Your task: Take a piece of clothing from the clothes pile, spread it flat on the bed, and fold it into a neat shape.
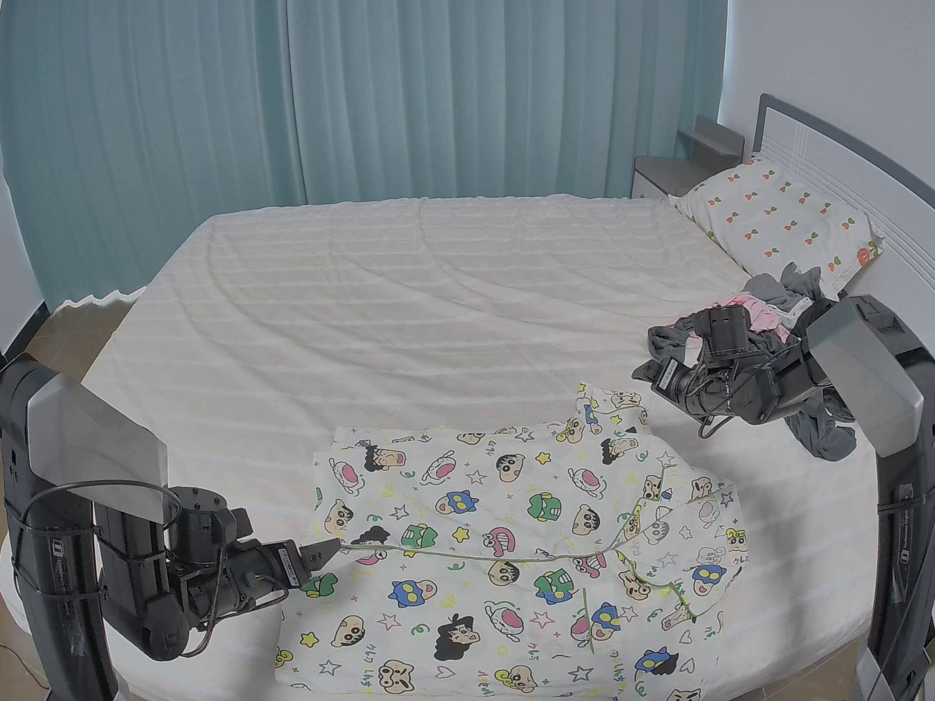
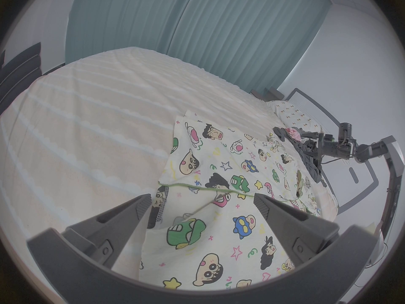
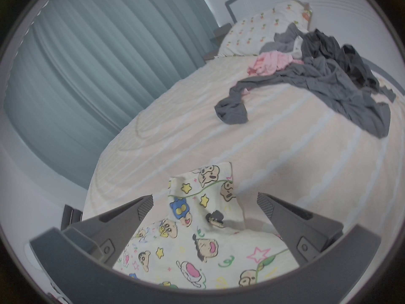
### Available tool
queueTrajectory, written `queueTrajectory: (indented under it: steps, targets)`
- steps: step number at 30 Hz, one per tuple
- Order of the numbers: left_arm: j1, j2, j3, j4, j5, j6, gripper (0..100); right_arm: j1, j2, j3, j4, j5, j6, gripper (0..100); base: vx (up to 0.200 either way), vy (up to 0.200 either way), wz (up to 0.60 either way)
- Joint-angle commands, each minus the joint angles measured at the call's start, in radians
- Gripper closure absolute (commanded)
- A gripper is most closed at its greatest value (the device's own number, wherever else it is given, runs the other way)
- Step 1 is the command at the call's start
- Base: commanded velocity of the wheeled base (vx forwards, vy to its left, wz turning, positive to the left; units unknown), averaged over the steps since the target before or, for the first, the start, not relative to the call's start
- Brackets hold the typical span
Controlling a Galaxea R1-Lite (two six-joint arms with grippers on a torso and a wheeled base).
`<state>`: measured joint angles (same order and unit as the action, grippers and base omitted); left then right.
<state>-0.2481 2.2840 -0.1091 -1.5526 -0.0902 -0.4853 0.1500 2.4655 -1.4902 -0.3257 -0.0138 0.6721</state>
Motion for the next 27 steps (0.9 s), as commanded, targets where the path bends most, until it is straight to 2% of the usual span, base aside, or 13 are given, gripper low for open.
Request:
queueTrajectory:
  steps: [1, 11, 14, 20, 21, 27]
  targets:
    - [-0.002, 0.022, 0.006, -0.018, 0.001, -0.01, 0, -0.01, 0.165, -0.154, 0.088, 0.012, 0.044, 0, 0.0, 0.0, 0.0]
    - [-0.002, 0.02, 0.008, -0.018, 0.003, -0.021, 0, -0.004, 0.299, -0.406, 0.169, 0.011, 0.05, 0, 0.0, 0.0, 0.0]
    - [-0.002, 0.017, 0.008, -0.018, 0.003, -0.021, 0, -0.006, 0.34, -0.51, 0.275, 0.008, 0.053, 0, 0.0, 0.0, 0.0]
    - [-0.002, 0.017, 0.009, -0.018, 0.004, -0.021, 0, 0.022, 0.4, -0.51, 0.35, 0.003, 0.086, 0, 0.0, 0.0, 0.0]
    - [-0.002, 0.017, 0.009, -0.018, 0.004, -0.021, 0, 0.026, 0.405, -0.51, 0.355, 0.003, 0.087, 100, 0.0, 0.0, 0.0]
    - [-0.003, 0.017, 0.016, -0.018, 0.004, -0.021, 0, 0.045, 0.424, -0.51, 0.336, -0.011, 0.127, 100, 0.0, 0.0, 0.0]
